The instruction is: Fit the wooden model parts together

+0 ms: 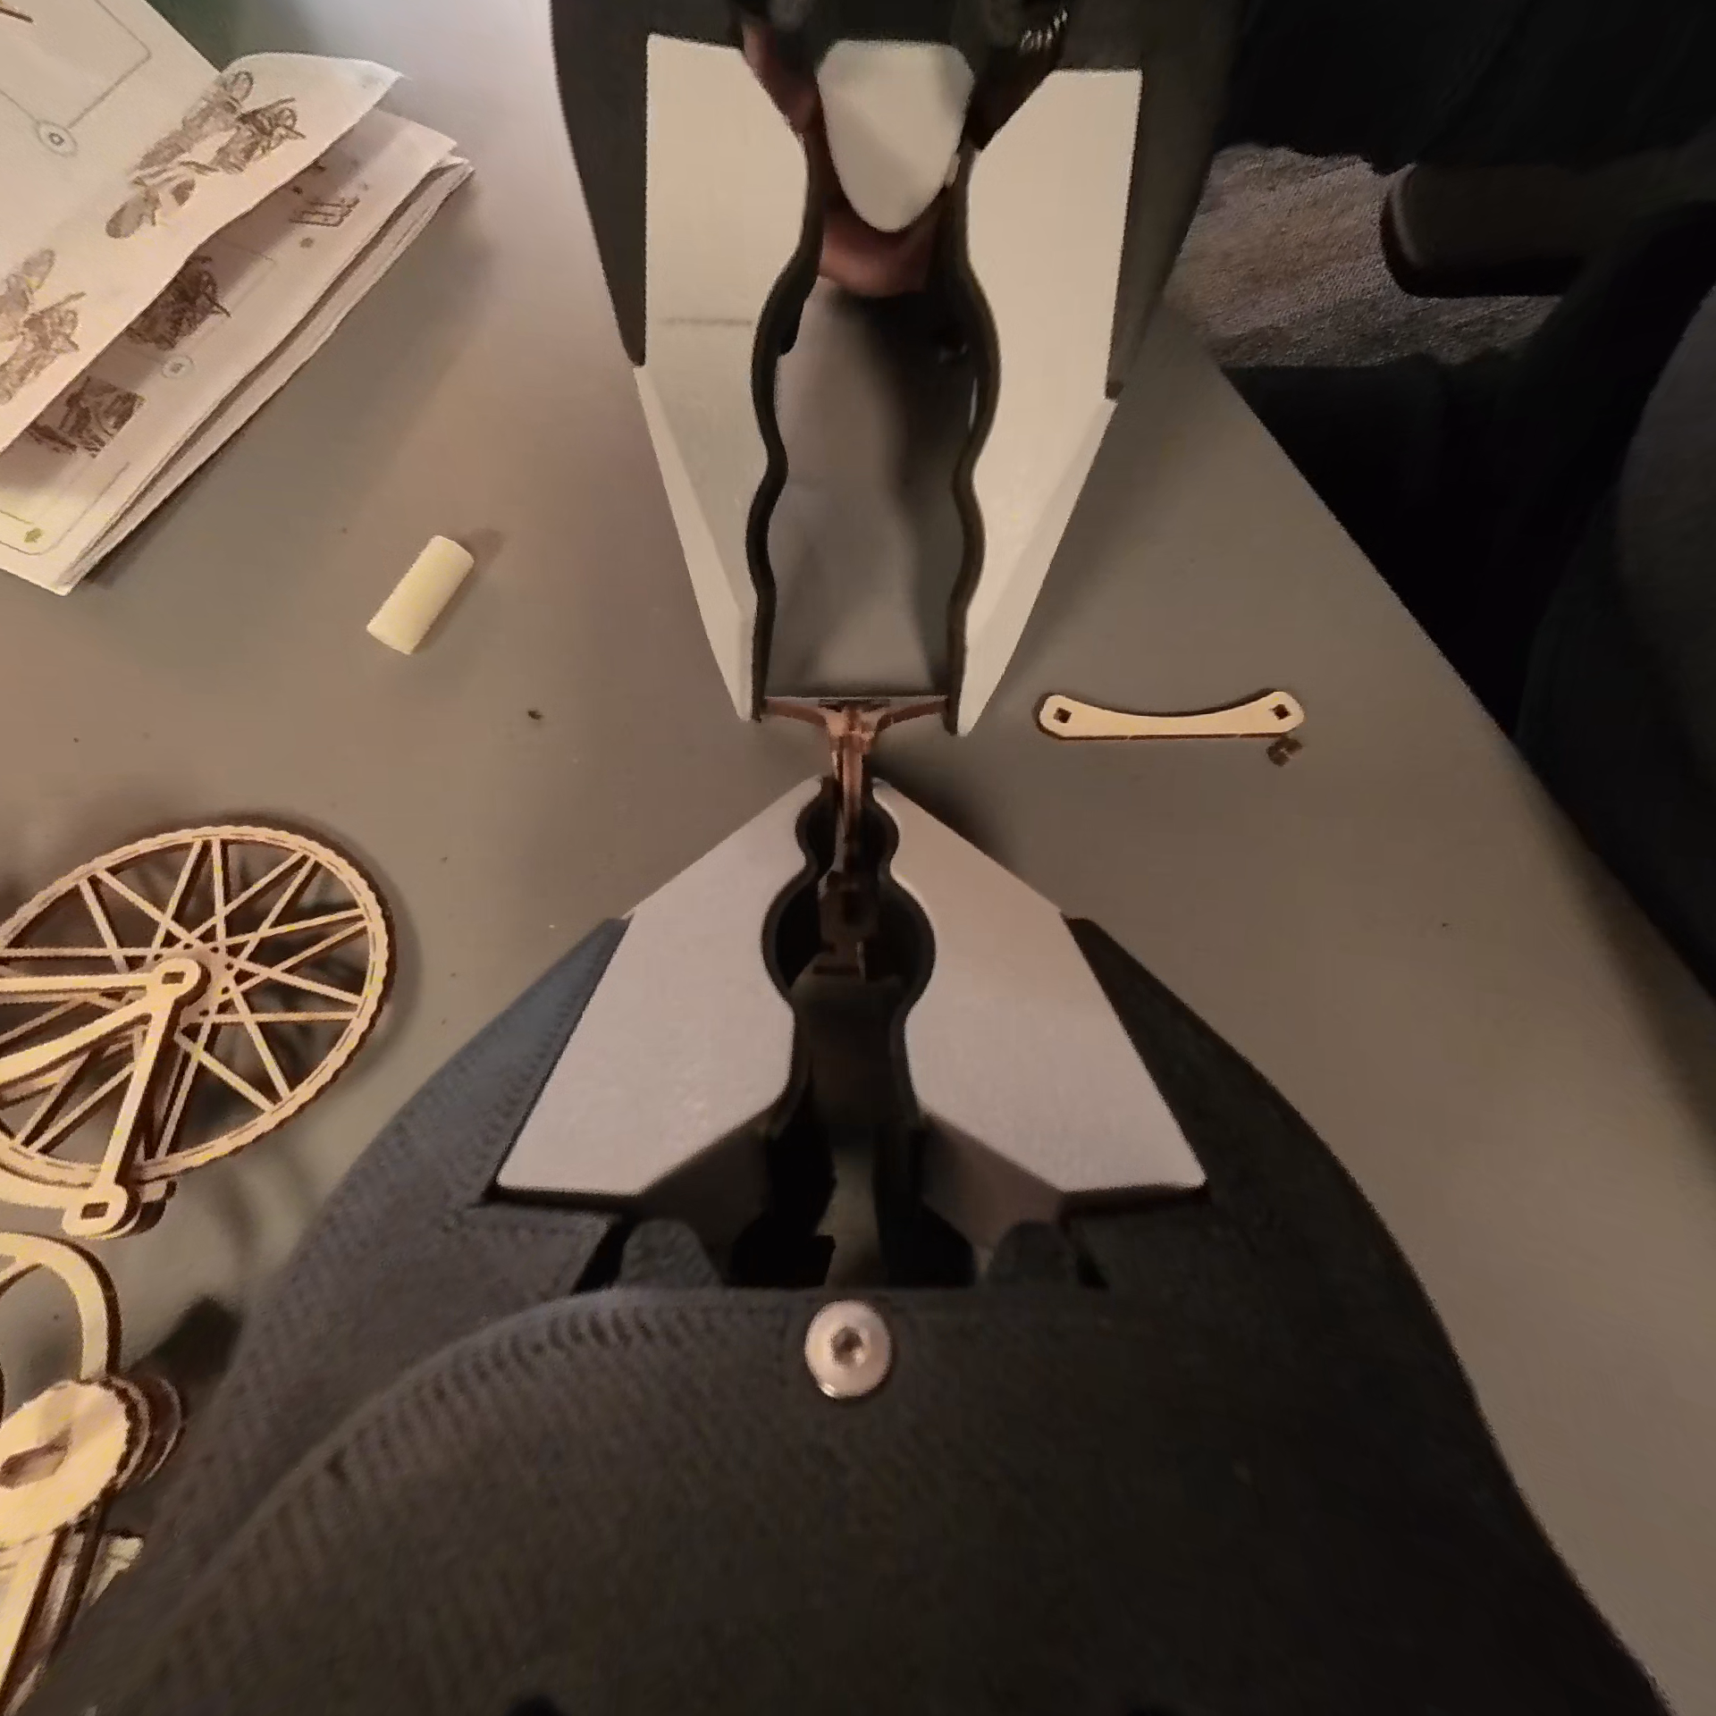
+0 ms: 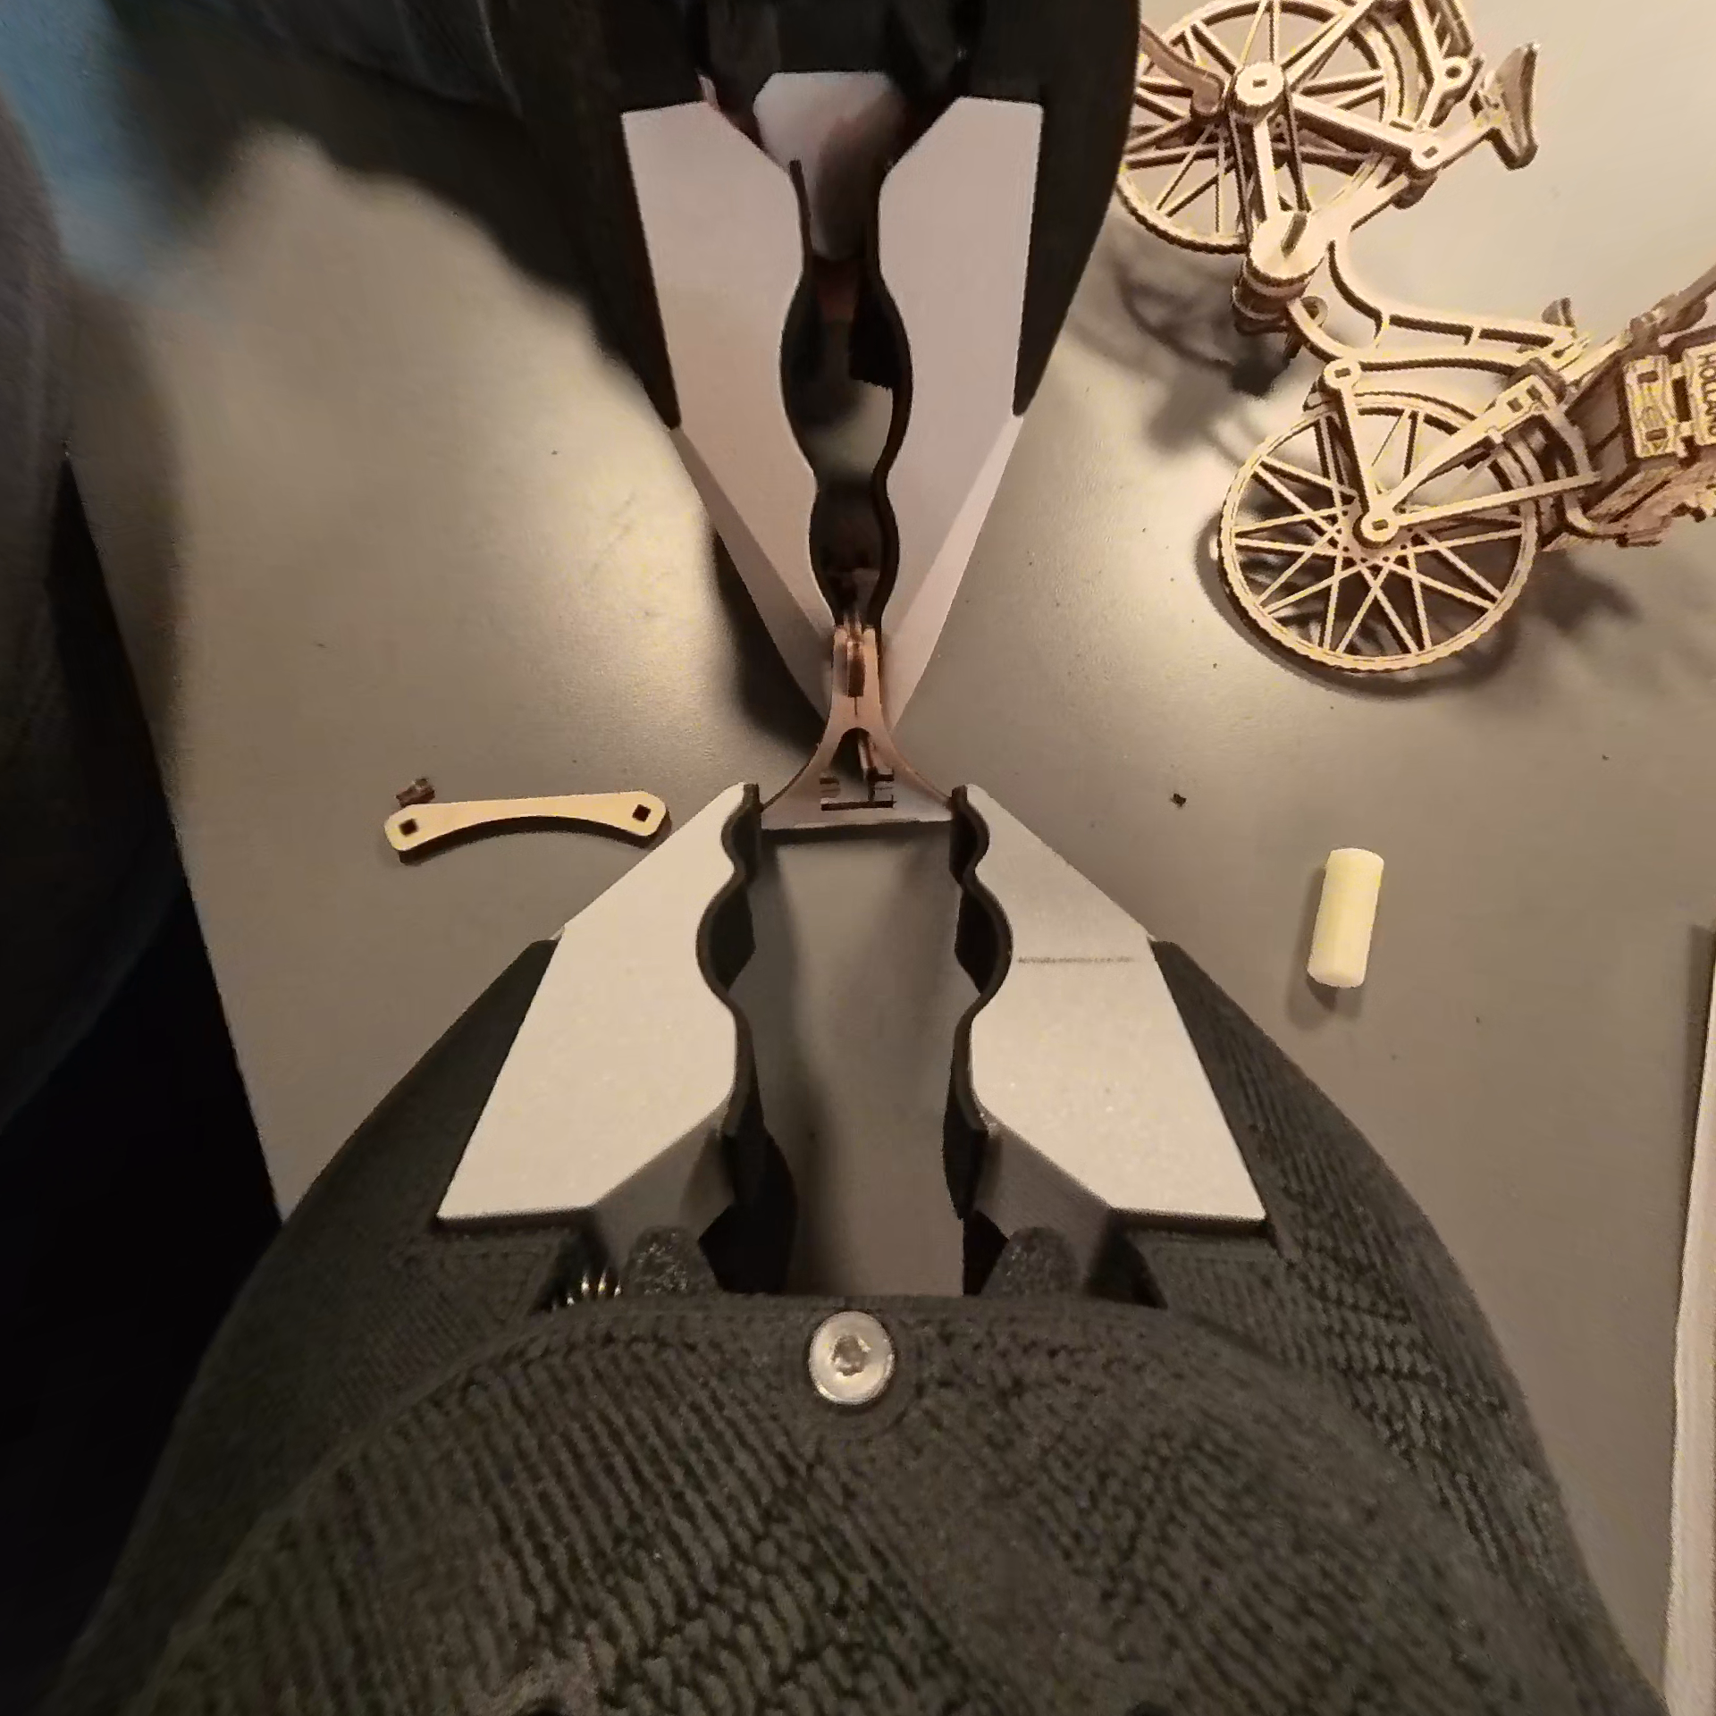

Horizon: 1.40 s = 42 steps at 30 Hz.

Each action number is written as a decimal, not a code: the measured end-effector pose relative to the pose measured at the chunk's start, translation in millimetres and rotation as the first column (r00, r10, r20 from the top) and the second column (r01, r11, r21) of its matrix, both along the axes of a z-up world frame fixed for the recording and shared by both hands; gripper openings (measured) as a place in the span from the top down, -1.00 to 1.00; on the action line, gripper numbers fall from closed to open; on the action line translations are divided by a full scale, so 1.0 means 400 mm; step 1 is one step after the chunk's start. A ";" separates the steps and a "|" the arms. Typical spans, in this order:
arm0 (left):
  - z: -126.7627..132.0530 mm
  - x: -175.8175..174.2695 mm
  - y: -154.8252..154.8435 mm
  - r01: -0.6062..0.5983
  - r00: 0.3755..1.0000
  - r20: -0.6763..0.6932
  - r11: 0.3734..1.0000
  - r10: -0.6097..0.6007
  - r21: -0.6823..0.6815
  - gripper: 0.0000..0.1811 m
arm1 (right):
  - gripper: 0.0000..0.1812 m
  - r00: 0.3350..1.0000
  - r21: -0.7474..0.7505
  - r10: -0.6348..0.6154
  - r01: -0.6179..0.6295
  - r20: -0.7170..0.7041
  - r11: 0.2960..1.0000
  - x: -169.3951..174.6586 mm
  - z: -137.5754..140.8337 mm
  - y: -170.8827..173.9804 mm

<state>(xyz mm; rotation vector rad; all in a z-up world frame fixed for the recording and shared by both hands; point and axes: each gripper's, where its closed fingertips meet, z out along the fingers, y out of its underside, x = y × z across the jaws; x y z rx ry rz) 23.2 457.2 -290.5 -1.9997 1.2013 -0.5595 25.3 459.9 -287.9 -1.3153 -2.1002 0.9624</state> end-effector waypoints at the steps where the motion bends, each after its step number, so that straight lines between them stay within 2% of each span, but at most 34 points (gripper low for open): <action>1: 0.000 0.000 0.000 0.000 1.000 0.002 1.000 0.000 -0.004 0.97 | 0.56 1.000 0.004 0.004 -0.004 -0.003 1.000 -0.001 0.000 -0.001; 12: 0.002 0.006 -0.009 0.030 0.998 0.050 0.996 -0.026 -0.085 0.97 | 0.57 1.000 -0.019 0.027 -0.026 0.013 0.999 -0.003 -0.002 -0.006; 21: 0.004 0.007 -0.010 0.037 0.998 0.051 0.996 -0.033 -0.079 0.97 | 0.57 0.999 -0.027 0.033 -0.033 0.016 0.999 -0.003 -0.002 -0.008; 24: 0.014 0.006 -0.009 0.035 0.997 0.071 0.998 -0.031 -0.058 0.83 | 0.57 0.999 -0.028 0.035 -0.035 0.017 0.999 -0.003 -0.002 -0.008; 30: 0.023 0.004 -0.012 0.034 0.995 0.096 0.998 -0.028 -0.057 0.84 | 0.57 0.999 -0.029 0.035 -0.034 0.017 0.999 -0.003 -0.003 -0.008; 37: 0.022 -0.013 -0.046 0.049 0.994 0.101 0.996 -0.041 -0.078 0.52 | 0.57 0.999 -0.029 0.035 -0.035 0.017 0.999 -0.003 -0.003 -0.008; 42: 0.013 -0.048 -0.053 0.056 0.995 0.090 0.992 -0.046 -0.113 0.42 | 0.57 0.999 -0.030 0.035 -0.035 0.017 0.999 -0.003 -0.003 -0.008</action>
